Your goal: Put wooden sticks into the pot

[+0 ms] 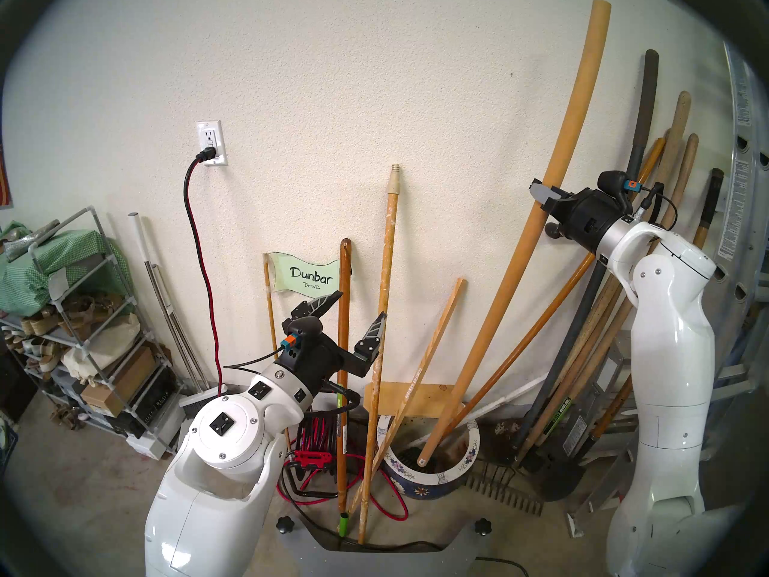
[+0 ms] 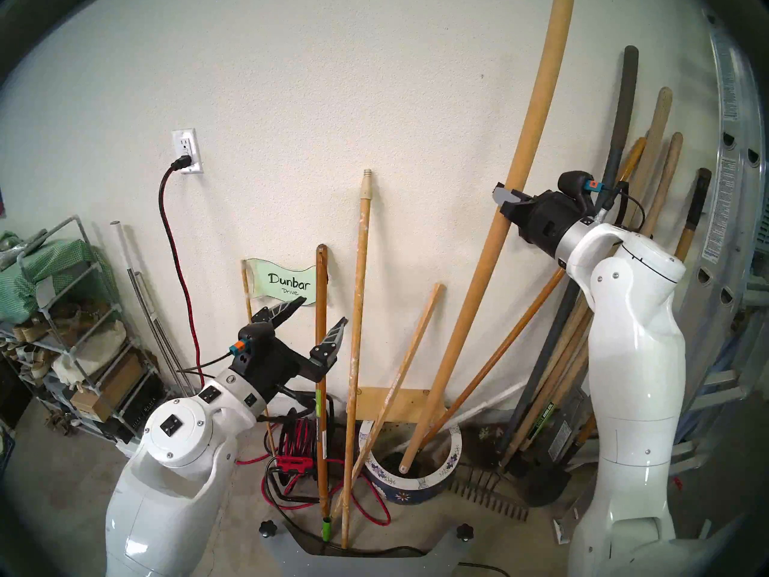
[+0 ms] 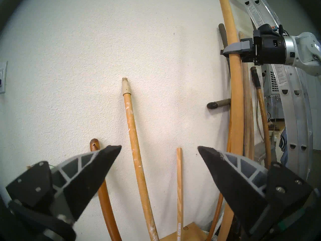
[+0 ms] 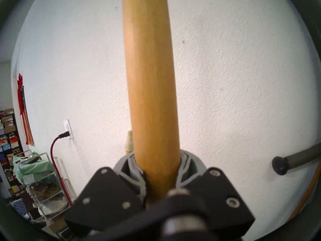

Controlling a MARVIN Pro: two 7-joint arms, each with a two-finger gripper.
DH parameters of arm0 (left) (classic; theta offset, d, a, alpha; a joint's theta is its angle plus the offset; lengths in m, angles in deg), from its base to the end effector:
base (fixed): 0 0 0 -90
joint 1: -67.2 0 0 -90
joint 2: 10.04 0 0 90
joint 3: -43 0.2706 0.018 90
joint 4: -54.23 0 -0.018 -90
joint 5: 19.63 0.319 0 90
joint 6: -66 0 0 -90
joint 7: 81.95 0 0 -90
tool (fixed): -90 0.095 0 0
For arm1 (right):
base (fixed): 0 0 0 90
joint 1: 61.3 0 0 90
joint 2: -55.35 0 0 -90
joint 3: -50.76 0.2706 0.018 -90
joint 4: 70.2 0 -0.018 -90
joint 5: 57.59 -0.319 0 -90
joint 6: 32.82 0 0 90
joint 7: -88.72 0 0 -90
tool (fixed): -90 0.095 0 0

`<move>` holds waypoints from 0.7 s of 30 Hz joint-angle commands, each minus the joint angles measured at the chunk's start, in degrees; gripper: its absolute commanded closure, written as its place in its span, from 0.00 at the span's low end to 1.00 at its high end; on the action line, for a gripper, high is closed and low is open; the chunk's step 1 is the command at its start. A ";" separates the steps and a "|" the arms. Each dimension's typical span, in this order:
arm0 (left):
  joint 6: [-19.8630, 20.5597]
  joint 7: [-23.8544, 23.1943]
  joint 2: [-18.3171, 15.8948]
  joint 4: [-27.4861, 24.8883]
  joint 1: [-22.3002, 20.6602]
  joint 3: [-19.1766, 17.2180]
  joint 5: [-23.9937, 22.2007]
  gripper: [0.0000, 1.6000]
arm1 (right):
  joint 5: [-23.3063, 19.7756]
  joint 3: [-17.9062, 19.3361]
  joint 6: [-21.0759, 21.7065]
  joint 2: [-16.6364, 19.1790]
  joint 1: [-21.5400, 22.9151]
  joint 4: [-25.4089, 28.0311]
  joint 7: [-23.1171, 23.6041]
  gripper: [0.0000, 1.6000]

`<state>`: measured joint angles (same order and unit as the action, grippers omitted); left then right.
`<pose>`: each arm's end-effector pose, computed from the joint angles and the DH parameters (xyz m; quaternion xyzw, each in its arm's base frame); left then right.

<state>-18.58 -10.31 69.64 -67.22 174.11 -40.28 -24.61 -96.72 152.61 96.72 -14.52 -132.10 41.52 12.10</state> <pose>0.3307 -0.0596 -0.1944 0.6360 -0.1994 0.7289 0.1564 0.4292 -0.0865 -0.0114 -0.6512 -0.0510 -0.7260 0.2153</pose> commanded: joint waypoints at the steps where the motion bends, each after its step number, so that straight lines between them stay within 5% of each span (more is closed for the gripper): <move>1: 0.00 0.01 0.00 0.00 0.00 -0.01 0.00 0.00 | 2.95 -2.02 -6.37 0.11 2.98 -1.40 0.64 1.00; 9: 0.00 0.01 0.00 0.00 0.00 -0.02 0.00 0.00 | 8.08 -3.94 -12.59 -0.21 2.04 -2.89 1.30 1.00; 21: 0.00 0.00 0.00 0.00 0.00 -0.02 0.00 0.00 | 9.56 -3.75 -13.93 -1.76 -0.28 -5.20 1.21 1.00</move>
<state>-18.58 -10.31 69.64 -67.22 174.11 -40.28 -24.61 -87.30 148.56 84.99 -15.29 -131.38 36.13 13.57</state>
